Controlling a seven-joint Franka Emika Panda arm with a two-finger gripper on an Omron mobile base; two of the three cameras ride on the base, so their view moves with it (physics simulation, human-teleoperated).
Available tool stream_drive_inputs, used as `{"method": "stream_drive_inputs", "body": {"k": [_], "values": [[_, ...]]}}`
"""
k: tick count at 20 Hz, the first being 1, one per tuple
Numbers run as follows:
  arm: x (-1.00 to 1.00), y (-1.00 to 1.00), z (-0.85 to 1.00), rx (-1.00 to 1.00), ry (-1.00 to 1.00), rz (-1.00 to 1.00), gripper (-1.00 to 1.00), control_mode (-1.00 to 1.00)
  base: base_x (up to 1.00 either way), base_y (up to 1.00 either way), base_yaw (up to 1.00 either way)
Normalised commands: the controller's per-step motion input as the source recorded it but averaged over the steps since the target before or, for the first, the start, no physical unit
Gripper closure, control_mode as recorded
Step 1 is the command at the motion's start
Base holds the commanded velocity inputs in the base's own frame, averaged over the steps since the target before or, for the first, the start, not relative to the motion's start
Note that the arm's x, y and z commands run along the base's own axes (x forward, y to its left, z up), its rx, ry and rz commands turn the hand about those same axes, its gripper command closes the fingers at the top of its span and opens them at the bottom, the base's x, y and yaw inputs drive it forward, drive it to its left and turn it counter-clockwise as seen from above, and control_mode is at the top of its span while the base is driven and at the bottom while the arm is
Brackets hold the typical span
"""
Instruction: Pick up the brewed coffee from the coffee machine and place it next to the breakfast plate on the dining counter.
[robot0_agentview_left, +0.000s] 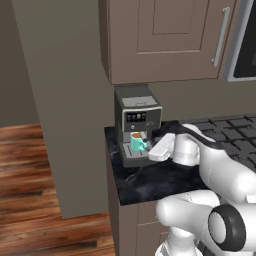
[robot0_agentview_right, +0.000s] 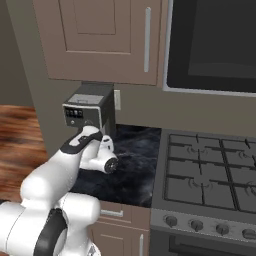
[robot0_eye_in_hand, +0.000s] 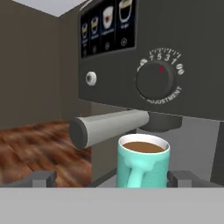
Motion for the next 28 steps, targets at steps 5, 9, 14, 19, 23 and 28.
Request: {"method": "stream_drive_inputs", "body": {"k": [5,9,14,19,23,28], "values": [[0.01,0.00,-0.18,0.00,0.00,-0.04,-1.00,-1.00,0.00,0.00,0.00],[0.08,0.00,-0.06,0.00,0.00,-0.04,-1.00,-1.00,0.00,0.00,0.00],[0.11,0.01,-0.08,0.00,0.00,-0.03,-1.00,-1.00,0.00,0.00,0.00],[0.13,0.04,-0.08,0.00,0.00,-0.03,-1.00,-1.00,0.00,0.00,0.00],[0.12,0.02,-0.12,0.00,0.00,-0.02,-1.00,-1.00,0.00,0.00,0.00],[0.14,0.03,-0.10,0.00,0.00,-0.02,-1.00,-1.00,0.00,0.00,0.00]]}}
